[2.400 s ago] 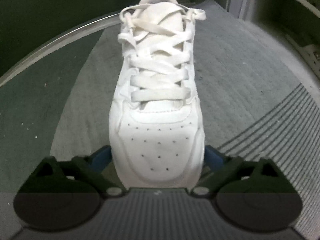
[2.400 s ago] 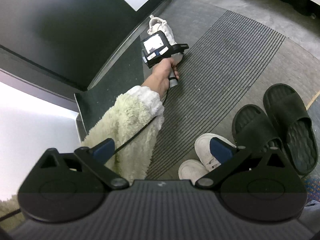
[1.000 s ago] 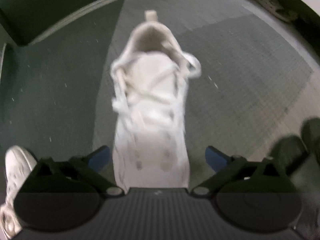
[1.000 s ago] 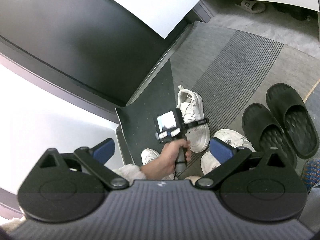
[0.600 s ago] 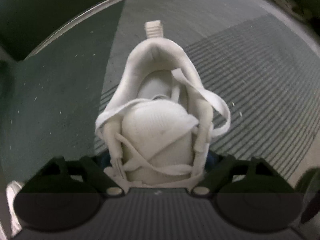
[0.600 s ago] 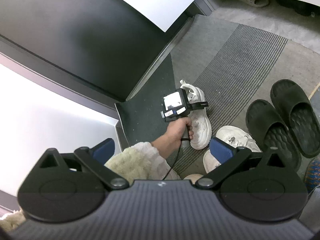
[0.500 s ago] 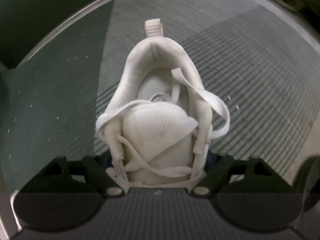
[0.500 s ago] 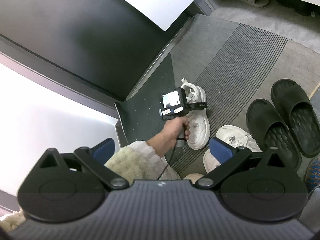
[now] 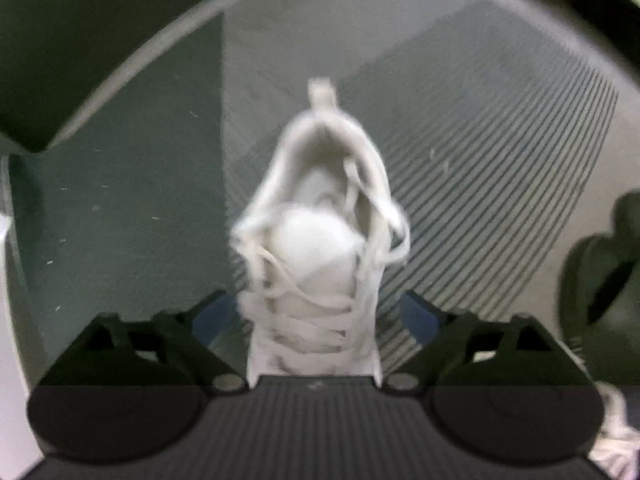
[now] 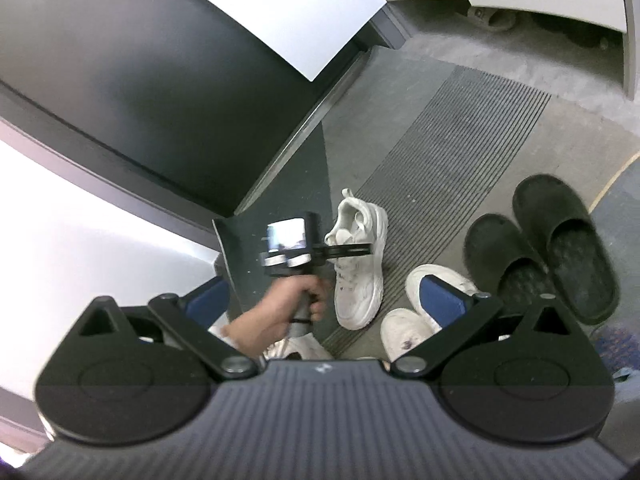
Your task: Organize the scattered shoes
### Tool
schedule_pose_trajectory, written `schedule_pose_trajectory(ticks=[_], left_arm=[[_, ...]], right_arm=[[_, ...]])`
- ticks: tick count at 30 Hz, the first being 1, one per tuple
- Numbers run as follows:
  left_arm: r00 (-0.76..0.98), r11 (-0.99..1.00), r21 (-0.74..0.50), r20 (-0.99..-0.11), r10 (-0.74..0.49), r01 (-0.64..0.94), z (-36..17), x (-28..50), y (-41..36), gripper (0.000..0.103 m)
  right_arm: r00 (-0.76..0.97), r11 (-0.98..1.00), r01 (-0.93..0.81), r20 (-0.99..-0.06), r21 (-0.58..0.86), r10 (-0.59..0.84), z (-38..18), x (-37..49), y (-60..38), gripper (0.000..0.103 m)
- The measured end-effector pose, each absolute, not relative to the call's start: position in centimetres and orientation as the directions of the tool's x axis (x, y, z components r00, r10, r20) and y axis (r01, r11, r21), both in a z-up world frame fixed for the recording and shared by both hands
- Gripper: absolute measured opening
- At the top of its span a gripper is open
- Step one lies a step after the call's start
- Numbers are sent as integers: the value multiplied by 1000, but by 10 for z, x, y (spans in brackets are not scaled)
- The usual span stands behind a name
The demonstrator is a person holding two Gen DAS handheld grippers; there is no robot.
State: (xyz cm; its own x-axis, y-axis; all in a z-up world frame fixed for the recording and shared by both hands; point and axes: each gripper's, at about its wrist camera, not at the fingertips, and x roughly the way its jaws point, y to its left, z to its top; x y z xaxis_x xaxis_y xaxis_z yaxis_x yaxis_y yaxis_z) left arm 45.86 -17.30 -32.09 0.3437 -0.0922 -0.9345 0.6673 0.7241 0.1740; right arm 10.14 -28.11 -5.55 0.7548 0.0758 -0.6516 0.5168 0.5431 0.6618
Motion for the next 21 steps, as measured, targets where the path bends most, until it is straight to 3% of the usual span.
schedule_pose_trajectory(ticks=[10,14,21], left_arm=[[383,864,73,-913,-144,499,-172,395,-110,101],[343,905,4,-926,-158,426,-135,374,-86,102],[440,926,62,-890,-118,373,-69,342,-63,102]], right_arm=[[757,587,521,-653,620,18,-49,74,-279,103],[760,620,504,-650,601,12,-45,68,-272,103],[736,729,458,-677,508,10,-45,71,-246,103]])
